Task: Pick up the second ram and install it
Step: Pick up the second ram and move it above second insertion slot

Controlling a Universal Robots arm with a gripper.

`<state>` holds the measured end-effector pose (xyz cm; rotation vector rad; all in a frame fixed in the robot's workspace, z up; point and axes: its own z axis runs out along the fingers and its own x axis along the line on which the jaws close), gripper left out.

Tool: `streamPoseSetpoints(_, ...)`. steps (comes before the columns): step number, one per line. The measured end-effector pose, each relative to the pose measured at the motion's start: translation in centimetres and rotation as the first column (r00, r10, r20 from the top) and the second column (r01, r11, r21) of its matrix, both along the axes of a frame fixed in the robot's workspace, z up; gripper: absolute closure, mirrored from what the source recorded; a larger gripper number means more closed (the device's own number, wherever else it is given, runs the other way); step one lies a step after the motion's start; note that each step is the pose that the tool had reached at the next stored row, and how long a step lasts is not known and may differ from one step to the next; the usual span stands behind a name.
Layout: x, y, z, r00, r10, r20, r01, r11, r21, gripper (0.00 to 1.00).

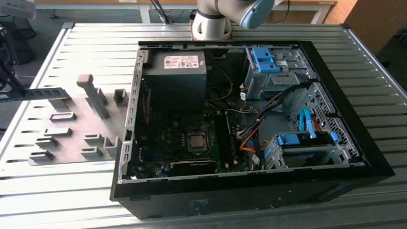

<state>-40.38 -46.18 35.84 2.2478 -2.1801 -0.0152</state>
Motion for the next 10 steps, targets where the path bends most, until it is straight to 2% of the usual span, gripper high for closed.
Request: streamPoseSetpoints(10, 0.00, 0.00, 1.08, 1.0000, 0.000, 0.0000, 0.000, 1.0000, 0.0000, 0.86)
